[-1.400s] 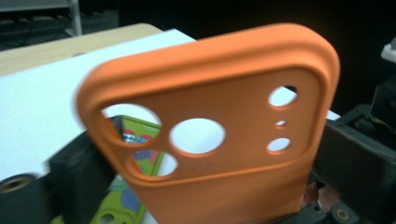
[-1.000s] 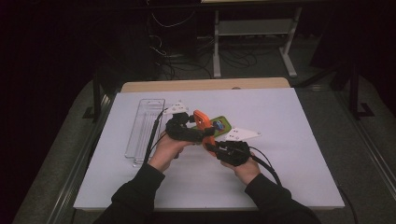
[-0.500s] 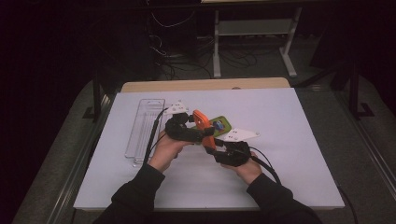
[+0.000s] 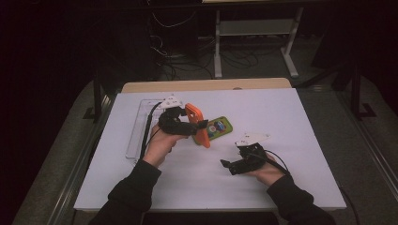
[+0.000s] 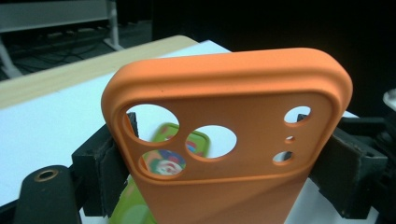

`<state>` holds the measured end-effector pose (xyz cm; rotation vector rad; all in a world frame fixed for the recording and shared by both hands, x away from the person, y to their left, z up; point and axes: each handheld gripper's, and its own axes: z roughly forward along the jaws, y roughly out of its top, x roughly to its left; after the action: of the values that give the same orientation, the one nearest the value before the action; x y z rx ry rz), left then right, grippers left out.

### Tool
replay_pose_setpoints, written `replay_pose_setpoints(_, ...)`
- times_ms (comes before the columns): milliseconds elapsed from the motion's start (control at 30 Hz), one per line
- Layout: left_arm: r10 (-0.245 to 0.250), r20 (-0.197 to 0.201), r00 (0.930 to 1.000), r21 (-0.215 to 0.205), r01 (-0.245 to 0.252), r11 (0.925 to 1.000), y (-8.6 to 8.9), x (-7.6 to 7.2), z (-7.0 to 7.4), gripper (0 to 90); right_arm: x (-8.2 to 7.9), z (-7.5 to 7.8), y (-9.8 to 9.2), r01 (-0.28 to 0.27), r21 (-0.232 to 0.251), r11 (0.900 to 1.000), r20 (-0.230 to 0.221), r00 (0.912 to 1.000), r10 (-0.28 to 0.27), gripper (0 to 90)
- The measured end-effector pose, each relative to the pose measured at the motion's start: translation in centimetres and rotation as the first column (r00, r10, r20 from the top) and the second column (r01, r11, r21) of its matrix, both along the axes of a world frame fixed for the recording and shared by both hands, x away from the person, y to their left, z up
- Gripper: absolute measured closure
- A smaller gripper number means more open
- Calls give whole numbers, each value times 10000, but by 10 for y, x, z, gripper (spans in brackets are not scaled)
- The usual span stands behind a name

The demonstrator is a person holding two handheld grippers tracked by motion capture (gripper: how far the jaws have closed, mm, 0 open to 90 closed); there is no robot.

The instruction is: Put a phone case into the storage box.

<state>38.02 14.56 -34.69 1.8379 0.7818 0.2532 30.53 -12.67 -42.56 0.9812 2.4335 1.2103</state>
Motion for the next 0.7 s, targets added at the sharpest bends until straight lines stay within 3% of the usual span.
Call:
replay_pose_setpoints(33, 164, 85, 9998, -8, -164, 9999, 2, 2, 3, 148, -2, -2, -8, -2, -58, 10000, -160, 9999, 1, 29)
replay_pose_setpoints(167, 765, 371, 9964, -118, -761, 9970, 16, 12, 16, 147, -4, -3, -19, 153, -123, 9998, -99, 9998, -154, 0)
replay_pose_setpoints(367, 1872, 594, 9805, 23, -1876, 9822, 38, 33, 36, 147, -11, -5, -34, 651, -77, 9978, 191, 9977, -650, 0)
replay_pose_setpoints(533, 2918, 887, 9524, 298, -2953, 9549, 53, 49, 45, 147, -14, -6, -42, 779, -93, 9969, 273, 9966, -776, 0)
replay_pose_setpoints(700, 3915, 1274, 9113, 604, -4011, 9140, 70, 66, 51, 147, -18, -6, -46, 844, -192, 9962, 335, 9959, -837, 0)
